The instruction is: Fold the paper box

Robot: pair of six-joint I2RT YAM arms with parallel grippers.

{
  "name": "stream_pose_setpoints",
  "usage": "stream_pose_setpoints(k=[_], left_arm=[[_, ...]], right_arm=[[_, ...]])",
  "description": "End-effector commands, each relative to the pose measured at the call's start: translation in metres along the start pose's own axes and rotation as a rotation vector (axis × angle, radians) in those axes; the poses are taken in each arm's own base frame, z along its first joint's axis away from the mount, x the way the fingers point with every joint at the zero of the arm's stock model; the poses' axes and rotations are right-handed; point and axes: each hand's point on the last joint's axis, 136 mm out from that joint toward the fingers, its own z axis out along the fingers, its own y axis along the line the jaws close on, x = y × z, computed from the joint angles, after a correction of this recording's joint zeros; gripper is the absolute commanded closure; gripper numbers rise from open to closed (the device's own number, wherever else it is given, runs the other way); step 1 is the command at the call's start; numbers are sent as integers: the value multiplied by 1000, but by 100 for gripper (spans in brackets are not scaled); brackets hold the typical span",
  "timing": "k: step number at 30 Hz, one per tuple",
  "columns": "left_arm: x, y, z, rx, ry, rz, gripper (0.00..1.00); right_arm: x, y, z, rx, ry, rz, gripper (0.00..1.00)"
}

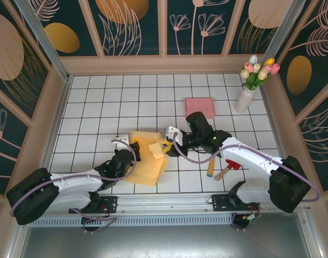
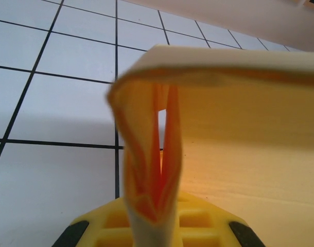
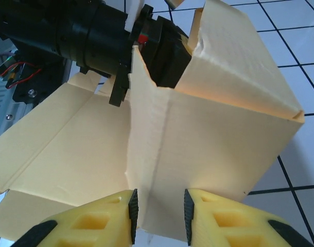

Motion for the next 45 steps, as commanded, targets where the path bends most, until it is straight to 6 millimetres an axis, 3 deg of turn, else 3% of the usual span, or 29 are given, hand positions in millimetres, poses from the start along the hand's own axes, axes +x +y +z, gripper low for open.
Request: stream_pose_setpoints(k=[1,9,15,25,39,45], left_arm=[[-10,-10,1,28,-27,-48,96],[-8,-5,2,1,-27,-48,96],[-3,0,4,-23,-20,-50,96],[14,9,14,-77,12,-23,98],[31,5,26,-94,54,-14,99],[33,6,26,-138,44,-22,100]], right_arm=[[-11,-12,13,103,-55,10,61],[-6,-38,31,281,-43,112,47],[2,-55,38,407,-60,187,46],[35,-73,44,560,-50,212,66],[65,-92,41,709,-25,234,72],[79,-105,33,860,9,241,73]])
